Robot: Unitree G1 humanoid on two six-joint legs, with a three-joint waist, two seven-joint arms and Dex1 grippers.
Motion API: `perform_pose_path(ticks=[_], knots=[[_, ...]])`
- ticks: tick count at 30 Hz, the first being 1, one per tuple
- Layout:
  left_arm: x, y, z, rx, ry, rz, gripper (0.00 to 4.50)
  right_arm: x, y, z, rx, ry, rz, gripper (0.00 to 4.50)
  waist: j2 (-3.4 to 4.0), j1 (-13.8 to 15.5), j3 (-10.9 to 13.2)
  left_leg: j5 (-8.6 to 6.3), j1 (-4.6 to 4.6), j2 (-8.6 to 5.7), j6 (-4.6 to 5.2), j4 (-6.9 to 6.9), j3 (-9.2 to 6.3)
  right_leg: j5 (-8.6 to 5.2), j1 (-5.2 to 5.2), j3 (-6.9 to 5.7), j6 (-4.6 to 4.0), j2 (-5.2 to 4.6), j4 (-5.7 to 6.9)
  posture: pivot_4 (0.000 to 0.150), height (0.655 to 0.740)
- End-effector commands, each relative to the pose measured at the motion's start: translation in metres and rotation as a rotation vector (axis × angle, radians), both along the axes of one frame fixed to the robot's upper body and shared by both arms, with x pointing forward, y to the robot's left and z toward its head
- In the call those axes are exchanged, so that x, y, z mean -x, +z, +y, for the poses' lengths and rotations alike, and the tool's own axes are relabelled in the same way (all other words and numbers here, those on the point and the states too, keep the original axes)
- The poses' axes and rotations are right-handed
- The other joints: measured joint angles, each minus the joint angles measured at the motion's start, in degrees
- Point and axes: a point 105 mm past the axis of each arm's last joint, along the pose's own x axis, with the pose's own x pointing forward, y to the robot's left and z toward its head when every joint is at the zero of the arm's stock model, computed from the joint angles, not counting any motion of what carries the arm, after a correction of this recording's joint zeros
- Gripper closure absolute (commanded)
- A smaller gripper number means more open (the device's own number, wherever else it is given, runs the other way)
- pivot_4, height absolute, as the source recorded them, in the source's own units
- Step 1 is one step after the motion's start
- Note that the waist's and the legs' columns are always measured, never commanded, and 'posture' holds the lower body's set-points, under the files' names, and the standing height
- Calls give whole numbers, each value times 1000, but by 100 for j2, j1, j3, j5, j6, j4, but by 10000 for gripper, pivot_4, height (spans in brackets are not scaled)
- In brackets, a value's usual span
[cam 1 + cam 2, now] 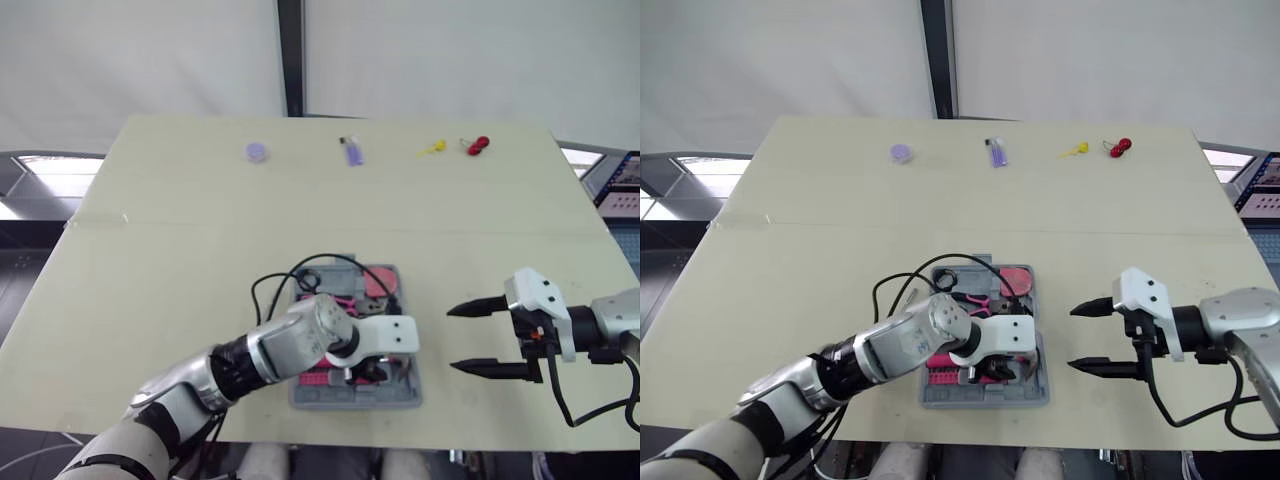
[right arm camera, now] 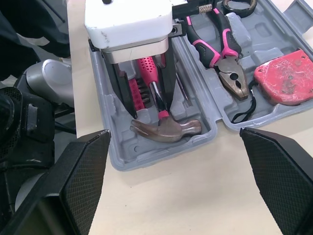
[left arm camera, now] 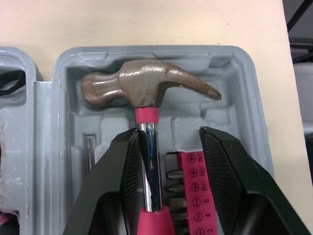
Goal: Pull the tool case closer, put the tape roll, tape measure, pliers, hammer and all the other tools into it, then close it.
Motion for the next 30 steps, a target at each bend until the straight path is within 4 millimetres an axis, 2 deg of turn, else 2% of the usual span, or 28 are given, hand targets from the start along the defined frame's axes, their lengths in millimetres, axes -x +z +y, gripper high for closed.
perform_pose_path(ticks=[1, 6, 9, 14, 17, 20, 22, 25, 26, 30], knots=[[6, 10, -6, 43, -29, -12, 23194, 1, 9, 1, -9, 12, -35, 0, 0, 2, 0, 0, 0, 0, 0, 0, 0, 0, 0, 0, 0, 0, 0, 1500, 7400], [13, 25, -6, 83, -57, 22, 23194, 2, 10, 2, -15, 14, -35, 0, 0, 0, 0, 0, 0, 0, 0, 1, 0, 0, 0, 0, 0, 0, 0, 1500, 7400], [11, 44, 3, 142, -46, 58, 23194, 1, 12, 2, -20, 11, -39, 0, 1, -6, -1, 0, -1, 0, 1, 1, 0, 0, 0, 0, 0, 0, 0, 1500, 7400], [-12, 69, 29, 316, -26, 48, 23194, 2, 14, 4, -34, 6, -39, 0, 4, -22, -2, 0, 2, 1, 1, 2, -1, 0, 0, 0, 0, 0, 2, 1500, 7400], [-28, 67, 45, 411, 11, 30, 23194, 1, 14, 5, -39, 4, -40, 0, 6, -26, -4, 0, 2, 1, 1, 2, -1, 0, 0, 0, 0, 0, 3, 1500, 7400], [-20, 54, 57, 444, -56, 47, 23194, -1, 13, 5, -41, 4, -41, 0, 7, -17, -4, -1, 2, 1, 1, 2, -1, 0, 0, -1, 0, 0, 4, 1500, 7400], [-10, 48, 61, 504, -102, 72, 28303, -2, 13, 6, -44, 4, -45, 0, 8, -17, -5, -1, 1, 1, 1, 2, -1, 0, 0, -1, 0, 0, 3, 1500, 7400], [-5, 38, 65, 559, -113, 77, 41324, -4, 14, 7, -47, 4, -50, 0, 7, -12, -5, -2, 1, 1, 2, 5, 0, 0, 0, -1, 0, 0, 4, 1500, 7400], [-5, 37, 65, 579, -109, 80, 43609, -4, 15, 7, -47, 4, -51, 0, 8, -8, -5, -2, 1, 1, 2, 5, 0, 0, 0, -1, 0, 0, 4, 1500, 7400], [-6, 20, 71, 550, -98, 49, 43609, -5, 15, 7, -46, 0, -53, 0, 8, -22, -5, -2, 2, 1, 3, 5, 0, 0, 1, -1, 0, 0, 4, 1500, 7400]])
